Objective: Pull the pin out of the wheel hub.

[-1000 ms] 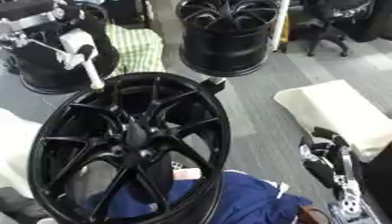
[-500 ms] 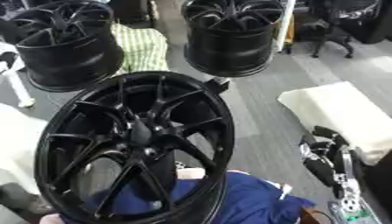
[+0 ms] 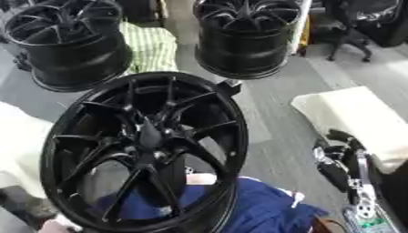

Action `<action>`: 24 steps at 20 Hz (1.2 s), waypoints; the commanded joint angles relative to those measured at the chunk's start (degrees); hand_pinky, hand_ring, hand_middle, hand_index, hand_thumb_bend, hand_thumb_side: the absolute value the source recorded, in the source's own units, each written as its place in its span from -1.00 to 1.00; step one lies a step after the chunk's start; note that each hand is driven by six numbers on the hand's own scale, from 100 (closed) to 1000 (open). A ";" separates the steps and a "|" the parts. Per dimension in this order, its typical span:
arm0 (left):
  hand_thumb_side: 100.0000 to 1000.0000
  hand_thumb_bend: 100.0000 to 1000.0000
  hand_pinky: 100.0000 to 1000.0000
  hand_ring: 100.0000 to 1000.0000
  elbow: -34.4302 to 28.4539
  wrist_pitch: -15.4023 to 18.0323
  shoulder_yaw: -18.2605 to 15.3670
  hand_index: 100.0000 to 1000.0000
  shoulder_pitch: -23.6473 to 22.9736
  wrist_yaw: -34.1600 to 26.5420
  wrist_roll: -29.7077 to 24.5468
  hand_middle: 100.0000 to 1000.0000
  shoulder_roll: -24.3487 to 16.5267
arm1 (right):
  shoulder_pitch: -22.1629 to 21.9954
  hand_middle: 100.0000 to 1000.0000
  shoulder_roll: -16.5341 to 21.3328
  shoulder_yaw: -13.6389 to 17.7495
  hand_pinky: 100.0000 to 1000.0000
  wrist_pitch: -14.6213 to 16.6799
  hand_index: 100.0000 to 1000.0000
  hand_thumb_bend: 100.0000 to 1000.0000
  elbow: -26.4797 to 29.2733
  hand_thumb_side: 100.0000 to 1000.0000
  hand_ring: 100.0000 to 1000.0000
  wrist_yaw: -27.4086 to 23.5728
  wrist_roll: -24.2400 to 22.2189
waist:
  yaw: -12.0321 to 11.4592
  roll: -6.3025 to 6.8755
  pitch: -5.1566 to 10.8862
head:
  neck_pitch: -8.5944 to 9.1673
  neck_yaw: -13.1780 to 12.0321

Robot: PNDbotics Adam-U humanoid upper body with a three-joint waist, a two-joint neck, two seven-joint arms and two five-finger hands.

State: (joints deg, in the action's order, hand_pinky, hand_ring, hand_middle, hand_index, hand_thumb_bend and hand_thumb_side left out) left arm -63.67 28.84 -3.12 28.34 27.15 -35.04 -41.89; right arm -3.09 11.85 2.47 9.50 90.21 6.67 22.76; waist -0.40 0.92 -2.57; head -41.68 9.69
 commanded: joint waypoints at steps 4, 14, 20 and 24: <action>-0.10 -1.00 0.17 0.11 -8.43 -3.88 -10.53 0.69 -9.86 -7.32 -1.45 0.23 7.66 | 0.48 0.30 0.11 0.54 -0.04 -0.13 0.47 -0.80 1.11 -0.77 0.02 -0.02 0.42 | -0.29 -0.58 -0.30 | 0.21 0.06; 0.10 -1.00 0.05 0.00 -25.80 -24.62 -20.51 0.60 -20.20 -14.11 11.73 0.08 28.09 | 0.83 0.29 -0.98 0.34 -0.04 -0.16 0.47 -0.80 1.06 -0.77 0.02 -0.34 0.23 | -1.05 -2.03 -0.87 | 0.13 -1.09; 0.11 -1.00 0.04 -0.02 -29.56 -31.48 -19.99 0.59 -21.76 -15.59 15.45 0.06 32.36 | 1.11 0.29 -1.13 0.16 -0.04 -0.27 0.47 -0.80 1.23 -0.77 0.02 -0.46 0.00 | -0.79 -2.61 -1.04 | 0.36 -1.43; 0.10 -1.00 0.03 -0.02 -29.68 -32.37 -19.72 0.59 -22.24 -15.75 16.33 0.04 32.71 | 1.28 0.29 -1.13 0.09 -0.04 -0.28 0.47 -0.80 1.23 -0.77 0.02 -0.47 -0.05 | -0.88 -2.60 -1.04 | 0.58 -1.63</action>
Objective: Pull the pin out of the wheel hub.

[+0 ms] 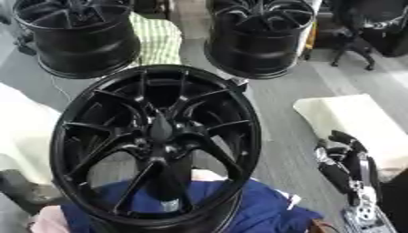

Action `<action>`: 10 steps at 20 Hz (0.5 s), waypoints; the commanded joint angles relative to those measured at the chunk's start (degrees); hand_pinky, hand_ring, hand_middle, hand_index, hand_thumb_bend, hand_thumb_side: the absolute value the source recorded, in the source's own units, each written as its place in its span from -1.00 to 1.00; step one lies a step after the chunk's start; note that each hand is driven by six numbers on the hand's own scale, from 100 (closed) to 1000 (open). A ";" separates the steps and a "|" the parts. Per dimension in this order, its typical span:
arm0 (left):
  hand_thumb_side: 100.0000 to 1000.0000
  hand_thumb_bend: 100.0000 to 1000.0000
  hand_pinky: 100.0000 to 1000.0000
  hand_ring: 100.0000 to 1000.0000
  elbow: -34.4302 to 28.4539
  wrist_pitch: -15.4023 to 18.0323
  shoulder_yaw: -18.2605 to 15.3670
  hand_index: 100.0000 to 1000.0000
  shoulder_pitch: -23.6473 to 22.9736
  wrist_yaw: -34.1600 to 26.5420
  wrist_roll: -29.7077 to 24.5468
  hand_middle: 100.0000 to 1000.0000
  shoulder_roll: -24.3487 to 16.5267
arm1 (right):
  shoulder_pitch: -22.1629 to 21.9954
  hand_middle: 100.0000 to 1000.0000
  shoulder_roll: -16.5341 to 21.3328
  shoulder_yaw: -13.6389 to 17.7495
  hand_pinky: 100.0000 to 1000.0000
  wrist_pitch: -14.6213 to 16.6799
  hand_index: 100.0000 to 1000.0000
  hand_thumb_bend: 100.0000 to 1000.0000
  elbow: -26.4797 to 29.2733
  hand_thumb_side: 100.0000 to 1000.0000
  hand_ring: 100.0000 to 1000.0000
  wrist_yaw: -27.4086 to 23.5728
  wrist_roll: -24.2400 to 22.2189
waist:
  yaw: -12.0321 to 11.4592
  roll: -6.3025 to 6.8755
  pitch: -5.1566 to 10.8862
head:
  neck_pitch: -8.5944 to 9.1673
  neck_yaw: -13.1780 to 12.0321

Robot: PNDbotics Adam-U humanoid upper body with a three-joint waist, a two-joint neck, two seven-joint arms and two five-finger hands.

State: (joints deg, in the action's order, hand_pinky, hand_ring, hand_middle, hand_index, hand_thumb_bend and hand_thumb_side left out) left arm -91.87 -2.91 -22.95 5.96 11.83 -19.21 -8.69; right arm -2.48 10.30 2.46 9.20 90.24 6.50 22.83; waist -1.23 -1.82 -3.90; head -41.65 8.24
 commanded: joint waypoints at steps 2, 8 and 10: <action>0.10 -1.00 0.03 -0.03 -1.45 -0.84 0.08 0.58 -0.02 -0.47 0.74 0.04 -0.38 | 0.70 0.29 0.42 0.07 -0.04 0.05 0.47 -0.80 1.18 -0.77 0.02 -0.30 -0.17 | -0.03 0.15 0.34 | 0.62 -0.19; 0.09 -1.00 0.02 -0.03 -1.60 -1.24 0.08 0.58 -0.24 -0.55 0.91 0.03 -0.21 | 0.71 0.29 0.48 0.14 -0.04 0.05 0.47 -0.80 1.21 -0.77 0.02 -0.30 -0.10 | -0.01 0.15 0.49 | 0.55 -0.10; 0.09 -1.00 0.02 -0.04 -1.61 -1.28 0.18 0.58 -0.23 -0.49 0.85 0.03 -0.19 | 0.71 0.29 0.44 0.19 -0.04 0.06 0.47 -0.80 1.19 -0.77 0.02 -0.31 -0.04 | 0.03 0.16 0.51 | 0.52 0.14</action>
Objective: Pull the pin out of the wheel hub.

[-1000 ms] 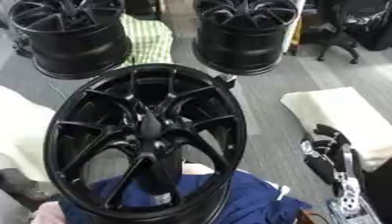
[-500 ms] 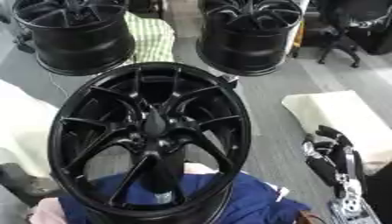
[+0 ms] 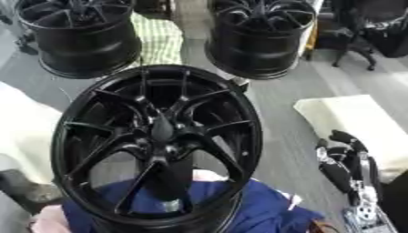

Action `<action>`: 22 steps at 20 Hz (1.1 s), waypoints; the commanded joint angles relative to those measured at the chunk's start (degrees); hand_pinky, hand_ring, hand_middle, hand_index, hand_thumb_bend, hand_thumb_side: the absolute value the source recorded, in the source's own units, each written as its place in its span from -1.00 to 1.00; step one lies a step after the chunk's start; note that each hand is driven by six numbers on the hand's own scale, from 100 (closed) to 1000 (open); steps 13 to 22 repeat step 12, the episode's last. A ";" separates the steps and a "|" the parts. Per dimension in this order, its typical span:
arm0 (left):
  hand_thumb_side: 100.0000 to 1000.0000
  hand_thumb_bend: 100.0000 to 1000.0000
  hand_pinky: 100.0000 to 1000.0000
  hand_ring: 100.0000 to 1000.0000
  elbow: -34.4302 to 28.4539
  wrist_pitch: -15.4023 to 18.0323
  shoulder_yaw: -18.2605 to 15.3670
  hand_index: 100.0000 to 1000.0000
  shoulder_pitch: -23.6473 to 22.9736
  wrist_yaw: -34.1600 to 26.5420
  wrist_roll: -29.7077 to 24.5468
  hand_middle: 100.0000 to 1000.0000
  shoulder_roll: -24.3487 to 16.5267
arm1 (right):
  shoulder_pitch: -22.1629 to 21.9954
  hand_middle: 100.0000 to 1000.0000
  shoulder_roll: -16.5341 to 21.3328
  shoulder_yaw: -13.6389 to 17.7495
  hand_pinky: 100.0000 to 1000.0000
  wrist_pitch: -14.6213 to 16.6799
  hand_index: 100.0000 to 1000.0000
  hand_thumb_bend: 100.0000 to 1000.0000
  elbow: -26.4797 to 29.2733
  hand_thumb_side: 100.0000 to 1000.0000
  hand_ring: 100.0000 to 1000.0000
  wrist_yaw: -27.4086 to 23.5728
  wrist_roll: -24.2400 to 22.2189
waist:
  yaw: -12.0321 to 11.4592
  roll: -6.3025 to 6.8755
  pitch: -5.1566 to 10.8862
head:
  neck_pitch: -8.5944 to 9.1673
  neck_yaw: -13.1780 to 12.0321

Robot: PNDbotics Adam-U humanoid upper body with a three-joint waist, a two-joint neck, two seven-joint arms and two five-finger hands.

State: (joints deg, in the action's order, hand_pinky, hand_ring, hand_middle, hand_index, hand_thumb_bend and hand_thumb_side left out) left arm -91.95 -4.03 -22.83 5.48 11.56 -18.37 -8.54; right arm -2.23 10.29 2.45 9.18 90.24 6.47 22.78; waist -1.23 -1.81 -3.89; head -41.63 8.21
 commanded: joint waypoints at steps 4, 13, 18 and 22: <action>0.09 -1.00 0.02 -0.04 -1.60 -0.13 0.18 0.58 0.09 -0.24 -0.22 0.03 -0.27 | 0.55 0.29 0.46 0.17 -0.04 0.10 0.47 -0.81 1.14 -0.77 0.02 -0.26 0.01 | 0.10 0.25 0.52 | 0.59 0.12; 0.09 -1.00 0.02 -0.04 -1.61 -0.17 0.46 0.58 -0.03 -0.65 -0.62 0.03 -0.14 | 0.57 0.29 0.45 0.18 -0.04 0.14 0.47 -0.81 1.09 -0.77 0.02 -0.27 0.08 | 0.25 0.29 0.48 | 0.55 0.13; 0.09 -1.00 0.02 -0.04 -1.61 -0.17 0.46 0.58 -0.03 -0.65 -0.62 0.03 -0.14 | 0.57 0.29 0.45 0.18 -0.04 0.14 0.47 -0.81 1.09 -0.77 0.02 -0.27 0.08 | 0.25 0.29 0.48 | 0.55 0.13; 0.09 -1.00 0.02 -0.04 -1.61 -0.17 0.46 0.58 -0.03 -0.65 -0.62 0.03 -0.14 | 0.57 0.29 0.45 0.18 -0.04 0.14 0.47 -0.81 1.09 -0.77 0.02 -0.27 0.08 | 0.25 0.29 0.48 | 0.55 0.13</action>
